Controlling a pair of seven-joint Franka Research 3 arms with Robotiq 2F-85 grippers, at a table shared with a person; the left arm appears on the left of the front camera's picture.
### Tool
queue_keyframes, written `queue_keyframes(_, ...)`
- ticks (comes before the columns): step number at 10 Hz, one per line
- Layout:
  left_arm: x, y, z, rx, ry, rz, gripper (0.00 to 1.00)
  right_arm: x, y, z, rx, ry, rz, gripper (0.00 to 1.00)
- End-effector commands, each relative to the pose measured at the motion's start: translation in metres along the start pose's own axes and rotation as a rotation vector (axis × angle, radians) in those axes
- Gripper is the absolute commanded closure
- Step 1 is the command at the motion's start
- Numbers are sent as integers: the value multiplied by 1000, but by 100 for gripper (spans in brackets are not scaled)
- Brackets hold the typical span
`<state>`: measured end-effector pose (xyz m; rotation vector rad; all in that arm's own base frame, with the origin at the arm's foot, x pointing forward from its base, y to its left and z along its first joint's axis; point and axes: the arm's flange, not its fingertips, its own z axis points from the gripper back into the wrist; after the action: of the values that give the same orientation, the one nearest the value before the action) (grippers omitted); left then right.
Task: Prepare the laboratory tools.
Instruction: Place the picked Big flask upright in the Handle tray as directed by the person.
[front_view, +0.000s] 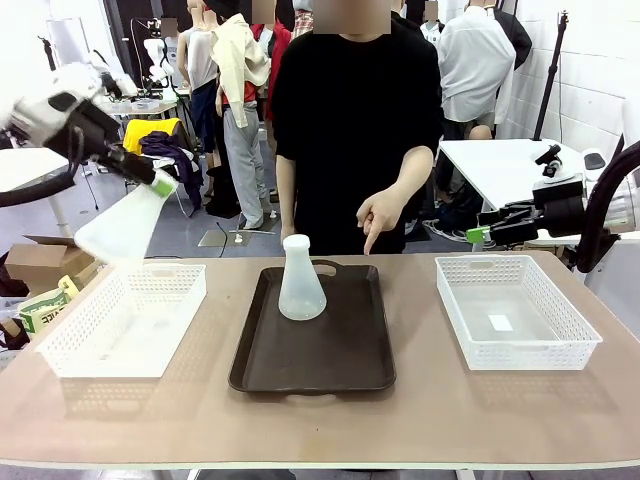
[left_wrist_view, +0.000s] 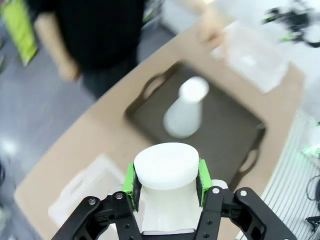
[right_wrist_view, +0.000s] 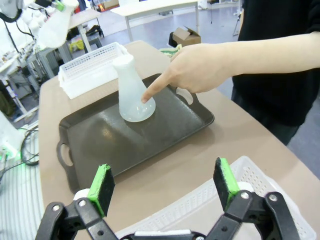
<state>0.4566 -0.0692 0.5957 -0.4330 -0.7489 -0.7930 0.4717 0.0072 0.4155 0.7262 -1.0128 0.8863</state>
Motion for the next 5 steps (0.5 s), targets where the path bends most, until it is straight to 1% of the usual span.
queue_keyframes(1,6,-13,35,-225,-168,-136,100,0,1,1,7,17,-11,0)
queue_keyframes(2,9,-26,37,-328,-244,-187,100,0,1,1,7,17,-11,0)
queue_keyframes(3,10,-37,31,-398,-286,-232,100,0,1,1,7,17,-11,0)
queue_keyframes(4,10,-44,19,-447,-314,-254,100,0,1,1,7,17,-11,0)
queue_keyframes(5,10,-51,5,-487,-369,-278,100,0,1,1,7,17,-11,0)
